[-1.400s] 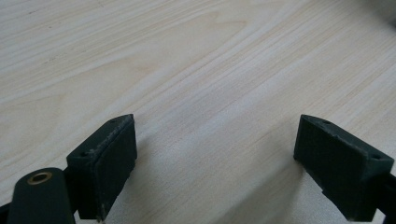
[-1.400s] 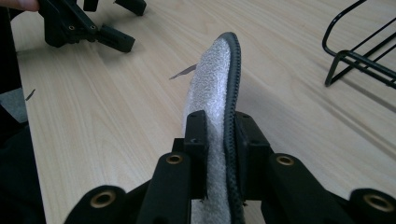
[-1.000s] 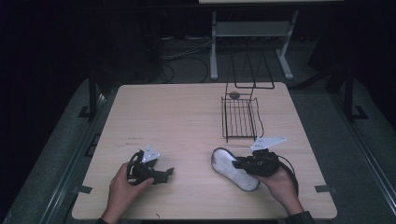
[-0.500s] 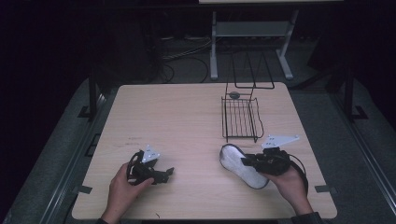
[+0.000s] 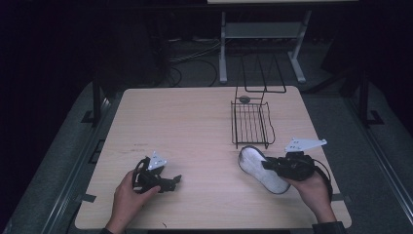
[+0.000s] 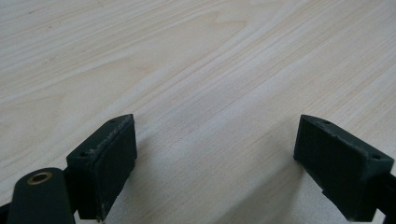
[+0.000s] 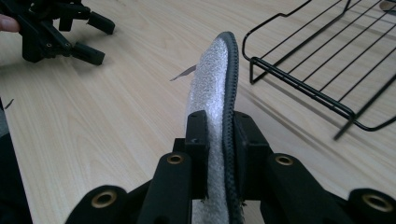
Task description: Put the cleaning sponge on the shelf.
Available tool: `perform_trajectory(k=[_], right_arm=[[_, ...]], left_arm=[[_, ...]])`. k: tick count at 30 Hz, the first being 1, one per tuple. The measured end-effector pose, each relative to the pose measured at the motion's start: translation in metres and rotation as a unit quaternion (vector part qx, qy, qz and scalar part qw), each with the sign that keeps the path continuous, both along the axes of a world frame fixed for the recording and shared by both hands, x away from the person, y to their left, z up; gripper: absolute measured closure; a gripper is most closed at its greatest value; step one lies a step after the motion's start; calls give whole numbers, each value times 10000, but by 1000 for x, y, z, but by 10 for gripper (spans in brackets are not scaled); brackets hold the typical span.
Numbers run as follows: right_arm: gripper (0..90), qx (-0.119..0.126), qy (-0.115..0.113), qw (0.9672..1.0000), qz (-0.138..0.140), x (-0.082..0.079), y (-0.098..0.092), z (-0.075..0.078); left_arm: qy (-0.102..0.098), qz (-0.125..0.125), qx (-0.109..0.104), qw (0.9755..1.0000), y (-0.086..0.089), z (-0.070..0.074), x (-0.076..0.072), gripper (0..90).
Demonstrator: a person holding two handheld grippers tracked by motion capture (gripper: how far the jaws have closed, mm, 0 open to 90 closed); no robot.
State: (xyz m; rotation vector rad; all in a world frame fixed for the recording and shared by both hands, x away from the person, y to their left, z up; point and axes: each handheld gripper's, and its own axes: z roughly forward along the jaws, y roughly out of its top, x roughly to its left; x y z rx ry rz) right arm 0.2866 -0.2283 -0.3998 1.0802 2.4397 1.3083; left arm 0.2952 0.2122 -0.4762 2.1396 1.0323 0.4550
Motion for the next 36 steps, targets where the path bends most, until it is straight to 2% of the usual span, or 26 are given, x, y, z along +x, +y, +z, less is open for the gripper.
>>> perform_trajectory(k=[9, 16, 27, 36], right_arm=[[780, -9, -66, 9999, -153, 1, -15, 5], [780, -13, -120, 9995, -289, 9, -26, 9], [780, 2, -228, 9986, -482, 23, -38, 17], [780, 36, -347, 9975, -613, 41, -45, 25]], left_arm=[[1, 5, -7, 10000, 0, 0, 0, 124], [-1, 3, -6, 10000, 0, 0, 0, 123], [-1, 7, -8, 10000, 0, 0, 0, 123], [-1, 8, -10, 10000, 0, 0, 0, 123]])
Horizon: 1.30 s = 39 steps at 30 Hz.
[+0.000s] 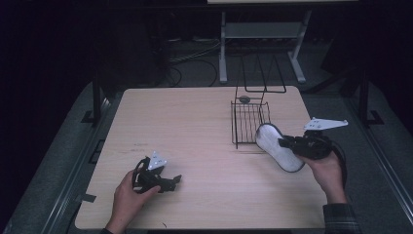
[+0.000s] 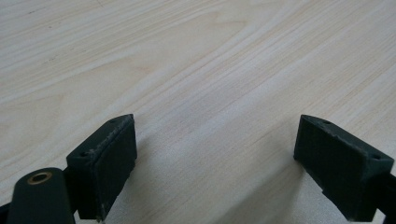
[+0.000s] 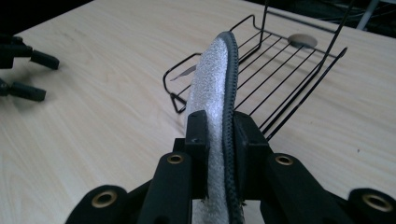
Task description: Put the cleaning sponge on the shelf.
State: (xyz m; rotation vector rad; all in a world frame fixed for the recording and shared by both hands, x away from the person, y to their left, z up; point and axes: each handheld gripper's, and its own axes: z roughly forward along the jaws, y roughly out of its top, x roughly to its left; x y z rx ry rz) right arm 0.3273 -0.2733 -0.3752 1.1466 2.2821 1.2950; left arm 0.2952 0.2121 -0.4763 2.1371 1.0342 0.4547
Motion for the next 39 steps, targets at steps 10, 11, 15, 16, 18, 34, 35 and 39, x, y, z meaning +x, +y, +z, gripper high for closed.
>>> perform_trajectory(k=[10, 11, 15, 16, 18, 34, 35, 39], right_arm=[[780, 56, -41, 10000, -61, 21, -1, 4], [780, 56, -34, 10000, -62, 23, -1, 5], [780, 64, -41, 10000, -55, 33, 0, 7], [779, 70, -41, 10000, -58, 36, 1, 8], [779, 42, -44, 10000, -51, 42, 2, 9], [779, 27, 17, 10000, -56, 87, 19, 11], [779, 30, 35, 10000, -52, 90, 20, 11], [779, 10, 36, 10000, -20, 98, 24, 9]], left_arm=[[-3, -10, 8, 10000, 0, 0, 0, 123], [-4, -6, 3, 10000, 0, 0, 0, 123], [16, -13, 25, 10000, 0, 0, 0, 124], [17, -13, 24, 10000, 0, 0, 0, 123], [13, -15, 28, 10000, 0, 0, 0, 123], [21, -14, 34, 10000, 0, 1, 0, 124], [19, -18, 35, 10000, 0, 1, 0, 124], [20, -15, 35, 10000, 0, 1, 0, 124]])
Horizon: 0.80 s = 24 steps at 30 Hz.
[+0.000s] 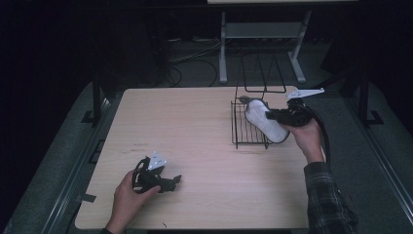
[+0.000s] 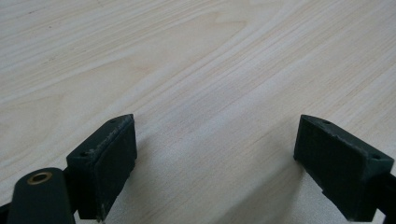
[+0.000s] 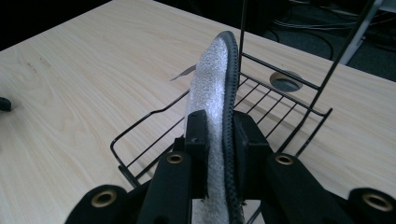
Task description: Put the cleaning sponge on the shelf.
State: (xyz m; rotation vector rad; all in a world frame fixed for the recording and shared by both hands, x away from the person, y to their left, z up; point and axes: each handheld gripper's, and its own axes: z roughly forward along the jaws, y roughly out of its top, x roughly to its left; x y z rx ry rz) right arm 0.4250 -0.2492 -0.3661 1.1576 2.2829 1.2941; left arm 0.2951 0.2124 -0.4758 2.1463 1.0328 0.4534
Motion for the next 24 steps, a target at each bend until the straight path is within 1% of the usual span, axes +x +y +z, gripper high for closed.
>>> perform_trajectory(k=[1, 2, 4, 5, 6, 7, 9, 10, 13, 14, 16, 17, 18, 19, 21, 24], right_arm=[[779, -3, 14, 10000, 14, 2, 1, 0], [779, -56, -28, 10000, 30, 7, 4, -2], [779, -63, -47, 10000, 45, 9, 6, -4], [779, -30, 61, 10000, 22, 13, 9, -7], [779, -32, 100, 9999, 33, 15, 10, -9], [779, -28, 71, 10000, 44, 17, 11, -11], [778, 9, 84, 10000, 45, 18, 13, -12], [778, -7, 100, 9999, 100, 22, 17, -13], [777, 16, 132, 9998, 129, 24, 22, -13], [777, -38, 111, 9998, 156, 27, 26, -13], [777, -12, 74, 9998, 179, 29, 30, -13], [776, -8, 121, 9997, 197, 30, 31, -14], [776, -8, 121, 9997, 197, 30, 31, -14], [775, -34, 166, 9997, 202, 33, 33, -16], [775, -46, 144, 9996, 222, 34, 33, -18], [773, -28, 223, 9996, 189, 36, 36, -21]], left_arm=[[2, -1, 2, 10000, 0, 0, 0, 124], [3, -3, 3, 10000, 0, 0, 0, 124], [6, -5, 2, 10000, 0, 0, 0, 124], [3, -6, -2, 10000, 0, 0, 0, 124], [2, -14, 0, 10000, 0, 0, 0, 124], [2, -14, 0, 10000, 0, 0, 0, 124], [0, -17, -1, 10000, 0, 0, 0, 124], [0, -19, -2, 10000, 0, 0, 0, 124], [-1, -23, -5, 10000, 0, 0, 0, 124], [-3, -21, -12, 10000, 0, 0, 0, 124], [-6, -20, -9, 10000, 0, 0, 0, 124], [-6, -20, -9, 10000, 0, 0, 0, 124], [-7, -23, -8, 10000, 0, 0, 0, 124], [-7, -22, -10, 10000, 0, 0, 0, 124], [-8, -24, -8, 10000, 0, 0, 0, 124], [-9, -25, -6, 10000, 0, 0, 0, 124]])
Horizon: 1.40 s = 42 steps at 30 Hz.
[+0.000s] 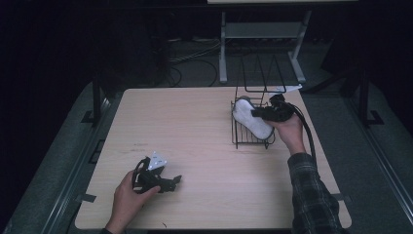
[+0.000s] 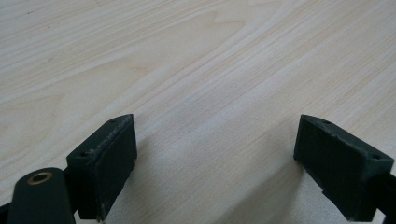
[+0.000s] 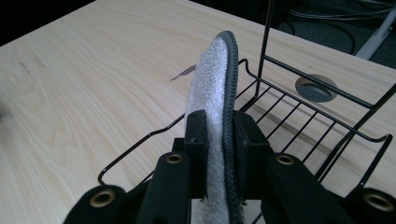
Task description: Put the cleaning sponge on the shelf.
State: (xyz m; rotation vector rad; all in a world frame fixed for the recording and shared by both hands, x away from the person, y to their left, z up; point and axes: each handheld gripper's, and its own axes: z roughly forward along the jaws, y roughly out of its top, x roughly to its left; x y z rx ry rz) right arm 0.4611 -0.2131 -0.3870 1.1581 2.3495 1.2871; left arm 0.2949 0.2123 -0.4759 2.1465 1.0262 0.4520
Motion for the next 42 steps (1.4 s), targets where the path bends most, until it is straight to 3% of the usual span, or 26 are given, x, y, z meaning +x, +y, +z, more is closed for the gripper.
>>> perform_trajectory(k=[8, 23, 38, 42], right_arm=[[757, -61, 58, 9999, -68, 5, 1, -6], [677, -302, -37, 9992, -264, 11, -3, -13], [461, -532, -64, 9972, -513, 12, -4, -19], [484, -554, -139, 9969, -549, 9, -6, -19]], left_arm=[[1, 1, -2, 10000, 0, 0, 0, 124], [2, 2, -3, 10000, 0, 0, 0, 124], [4, 6, -5, 10000, 0, 0, 0, 124], [3, 5, -4, 10000, 0, 0, 0, 124]])
